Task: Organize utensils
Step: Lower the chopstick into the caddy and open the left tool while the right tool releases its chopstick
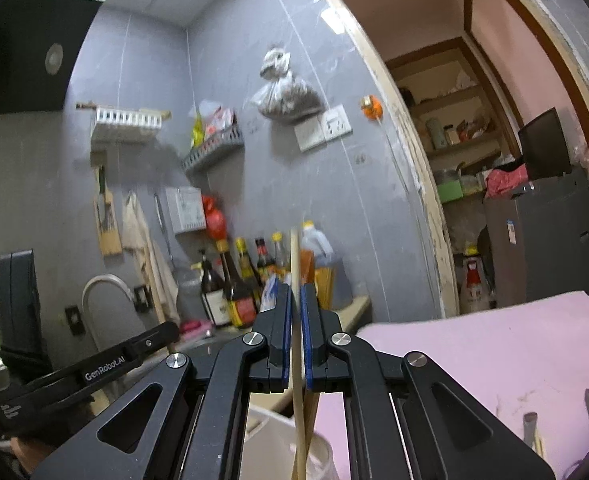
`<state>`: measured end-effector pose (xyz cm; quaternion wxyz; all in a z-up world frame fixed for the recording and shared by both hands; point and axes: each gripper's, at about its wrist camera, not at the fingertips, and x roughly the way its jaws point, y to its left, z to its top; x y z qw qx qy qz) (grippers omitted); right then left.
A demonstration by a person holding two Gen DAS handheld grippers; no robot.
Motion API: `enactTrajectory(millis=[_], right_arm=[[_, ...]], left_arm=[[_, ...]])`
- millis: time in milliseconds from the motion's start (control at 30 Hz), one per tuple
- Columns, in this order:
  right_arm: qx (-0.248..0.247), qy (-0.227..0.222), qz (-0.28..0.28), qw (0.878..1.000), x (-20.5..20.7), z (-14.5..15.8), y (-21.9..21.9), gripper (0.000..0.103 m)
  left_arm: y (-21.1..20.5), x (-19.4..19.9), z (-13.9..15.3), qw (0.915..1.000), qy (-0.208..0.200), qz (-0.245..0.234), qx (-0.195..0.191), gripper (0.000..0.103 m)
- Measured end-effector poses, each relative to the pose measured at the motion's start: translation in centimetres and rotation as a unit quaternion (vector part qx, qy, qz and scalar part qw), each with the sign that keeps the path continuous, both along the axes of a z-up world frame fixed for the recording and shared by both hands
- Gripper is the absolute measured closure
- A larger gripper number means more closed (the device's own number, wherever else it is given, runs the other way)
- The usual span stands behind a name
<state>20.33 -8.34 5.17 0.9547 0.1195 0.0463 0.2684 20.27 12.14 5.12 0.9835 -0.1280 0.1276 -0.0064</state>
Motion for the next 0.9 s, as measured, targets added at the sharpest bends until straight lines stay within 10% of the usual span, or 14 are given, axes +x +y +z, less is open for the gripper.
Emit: enactTrajectory(millis=[400,900], right_arm=[[-0.022,0.028,0.016,0.999,-1.3,-0.2,-0.8,0.094],[-0.030,-0.024,-0.018,0.999,-4.3,2.7,-4.7,0.065]], left_arm=[[-0.8,-1.4,-0.5,0.9982,0.027,-0.052,-0.010,0.093],[-2.0,-4.6,3.4,0.9991,-0.038,-0.020,0.007,0.047]])
